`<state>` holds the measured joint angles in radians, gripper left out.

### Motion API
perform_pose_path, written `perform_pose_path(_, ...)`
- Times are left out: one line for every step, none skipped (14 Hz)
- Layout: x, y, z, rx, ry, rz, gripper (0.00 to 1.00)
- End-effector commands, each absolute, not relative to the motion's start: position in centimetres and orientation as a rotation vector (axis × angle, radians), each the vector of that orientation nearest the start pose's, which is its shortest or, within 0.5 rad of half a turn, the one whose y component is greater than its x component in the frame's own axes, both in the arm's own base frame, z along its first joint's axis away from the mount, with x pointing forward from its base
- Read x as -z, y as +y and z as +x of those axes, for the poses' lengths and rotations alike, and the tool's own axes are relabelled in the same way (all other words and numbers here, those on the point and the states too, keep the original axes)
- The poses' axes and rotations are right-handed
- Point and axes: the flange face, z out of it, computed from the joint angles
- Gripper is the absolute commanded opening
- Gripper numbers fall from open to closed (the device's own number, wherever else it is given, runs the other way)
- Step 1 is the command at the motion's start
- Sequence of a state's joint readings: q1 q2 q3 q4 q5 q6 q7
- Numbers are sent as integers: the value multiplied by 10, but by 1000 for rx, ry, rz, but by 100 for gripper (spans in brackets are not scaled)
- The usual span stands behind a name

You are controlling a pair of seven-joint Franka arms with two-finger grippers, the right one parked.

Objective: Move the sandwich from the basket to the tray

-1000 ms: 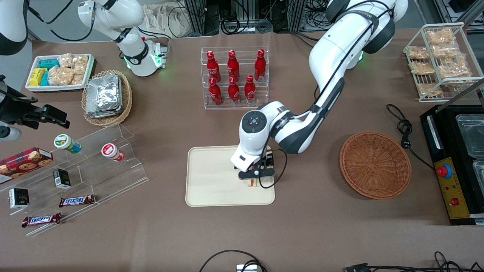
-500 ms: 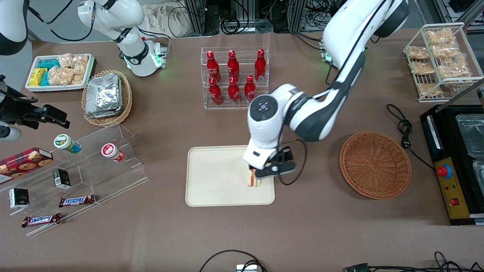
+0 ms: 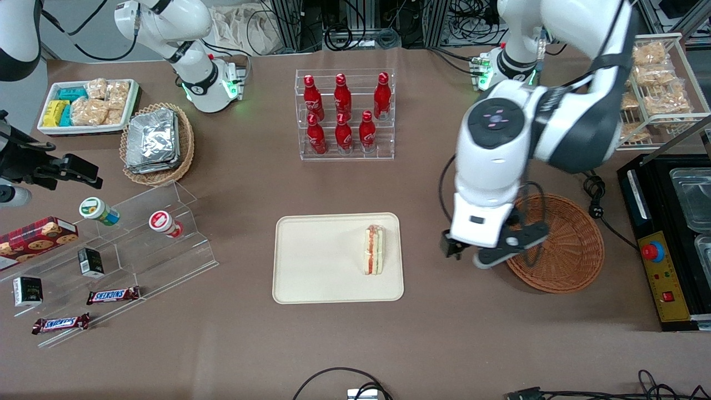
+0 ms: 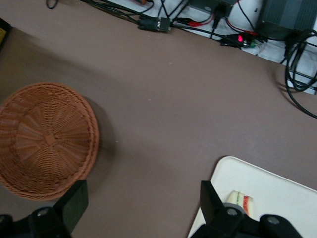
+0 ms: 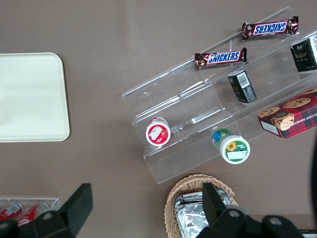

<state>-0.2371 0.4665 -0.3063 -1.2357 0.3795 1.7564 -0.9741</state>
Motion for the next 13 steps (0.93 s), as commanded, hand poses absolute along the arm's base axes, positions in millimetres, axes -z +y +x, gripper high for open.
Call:
perform_pose_path(-550,-247,630,230,-531,-2962,100)
perform_pose_path(-563,-231,627,213,-507,-2962,100)
perform_pose_path(-572,-212,626,170,-502,-2980,100)
perform_pose_path(-582,-199,623,145,-497,-3003,100)
perform_pose_path(-592,-191,620,142,-470,-3012,100)
perform_pose_path(-597,-178,617,122,-449,-3004,100)
perform_pose_path(-600,-165,616,84,-429,-3005,100)
perform_pose_path(-608,-154,613,73,-423,-3026,100)
perform_pose_path(-617,-139,610,70,-415,-3052,100)
perform_pose_path(-621,-126,608,62,-395,-3065,100)
perform_pose_path(-627,-120,602,63,-374,-3077,100)
perform_pose_path(-630,-112,597,67,-359,-3075,100)
perform_pose_path(-636,-106,591,77,-333,-3072,100)
